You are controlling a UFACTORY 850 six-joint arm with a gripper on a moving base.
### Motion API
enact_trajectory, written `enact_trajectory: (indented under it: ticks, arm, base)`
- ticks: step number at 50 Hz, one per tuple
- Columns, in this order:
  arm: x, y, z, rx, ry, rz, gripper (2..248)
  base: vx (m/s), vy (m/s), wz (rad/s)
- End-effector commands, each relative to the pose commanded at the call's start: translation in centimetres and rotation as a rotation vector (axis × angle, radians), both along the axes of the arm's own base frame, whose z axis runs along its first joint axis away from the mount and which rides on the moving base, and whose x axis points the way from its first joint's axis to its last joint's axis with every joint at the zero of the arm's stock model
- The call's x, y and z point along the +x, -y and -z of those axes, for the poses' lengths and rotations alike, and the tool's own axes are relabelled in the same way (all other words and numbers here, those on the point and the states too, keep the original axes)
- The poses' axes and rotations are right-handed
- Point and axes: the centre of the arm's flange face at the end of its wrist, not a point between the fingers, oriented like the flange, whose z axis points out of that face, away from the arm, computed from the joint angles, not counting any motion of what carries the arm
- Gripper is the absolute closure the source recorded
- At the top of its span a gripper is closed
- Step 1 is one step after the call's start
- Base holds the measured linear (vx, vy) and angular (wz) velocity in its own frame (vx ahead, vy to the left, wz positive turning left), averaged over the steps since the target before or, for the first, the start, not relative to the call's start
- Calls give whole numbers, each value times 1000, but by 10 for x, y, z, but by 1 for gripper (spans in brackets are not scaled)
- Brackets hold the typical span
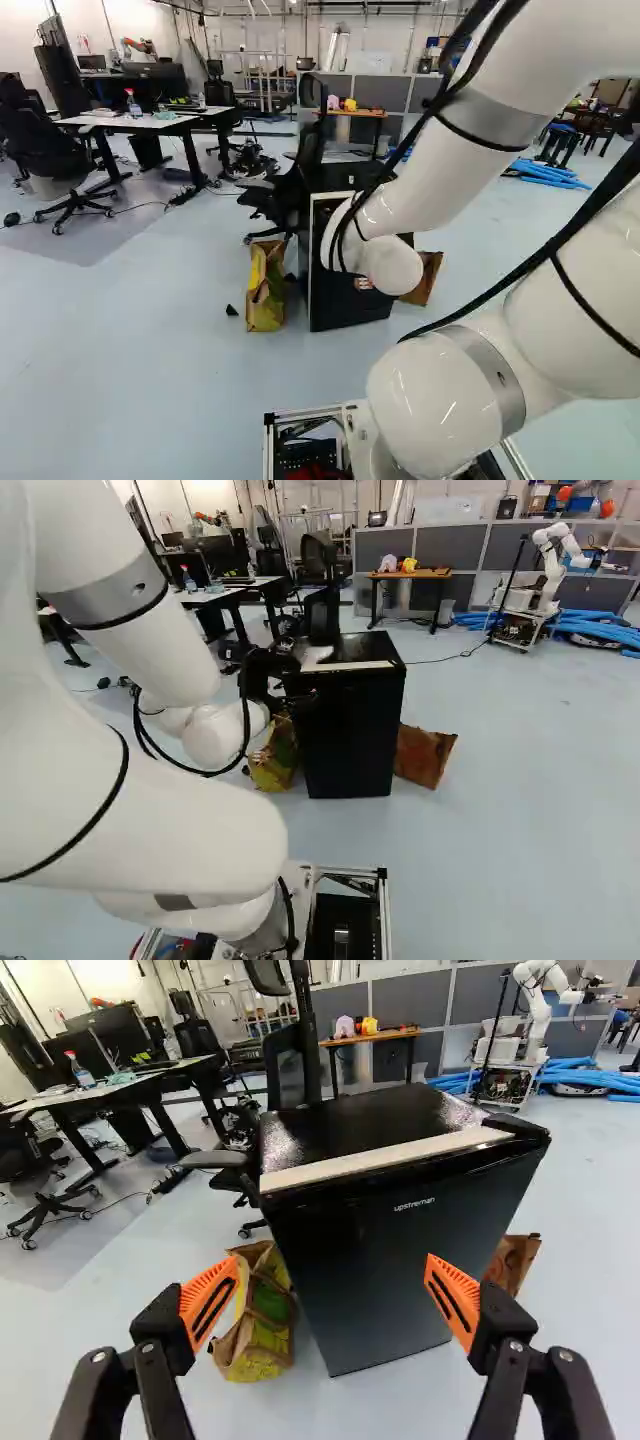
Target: Grab a drink from the fridge
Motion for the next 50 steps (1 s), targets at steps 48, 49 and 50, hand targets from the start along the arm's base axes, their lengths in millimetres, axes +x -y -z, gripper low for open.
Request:
enact_trajectory:
  ticks: [48,49,50]
  arm:
    - [-1,-35,-6,26,61,-45,3]
    - [-1,-35,-6,27,62,-46,3]
    - [-1,-36,-6,27,63,-46,3]
  base:
    - [0,0,0]
    - [0,0,0]
    - [0,0,0]
